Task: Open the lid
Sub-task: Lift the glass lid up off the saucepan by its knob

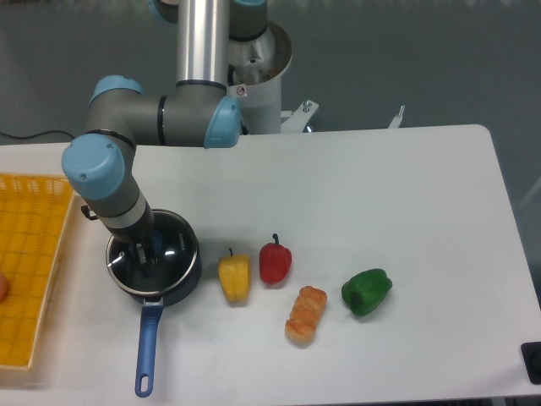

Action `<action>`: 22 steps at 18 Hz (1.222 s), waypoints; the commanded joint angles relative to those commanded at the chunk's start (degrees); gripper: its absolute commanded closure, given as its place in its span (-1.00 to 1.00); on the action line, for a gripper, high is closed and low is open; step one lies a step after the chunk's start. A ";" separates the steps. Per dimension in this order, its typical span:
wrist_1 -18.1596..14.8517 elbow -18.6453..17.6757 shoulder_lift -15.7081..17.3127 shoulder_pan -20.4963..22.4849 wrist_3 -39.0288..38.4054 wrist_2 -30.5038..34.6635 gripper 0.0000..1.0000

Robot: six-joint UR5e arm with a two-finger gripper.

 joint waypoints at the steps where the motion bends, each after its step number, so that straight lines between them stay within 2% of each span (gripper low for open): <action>1: 0.00 0.00 0.17 0.00 0.00 0.00 -0.05; 11: -0.53 -0.09 1.41 0.88 0.26 0.09 -0.05; 17: -2.46 -0.18 4.13 4.83 0.70 -0.09 -0.06; 22: -2.90 -0.44 4.39 7.29 1.40 0.00 -0.06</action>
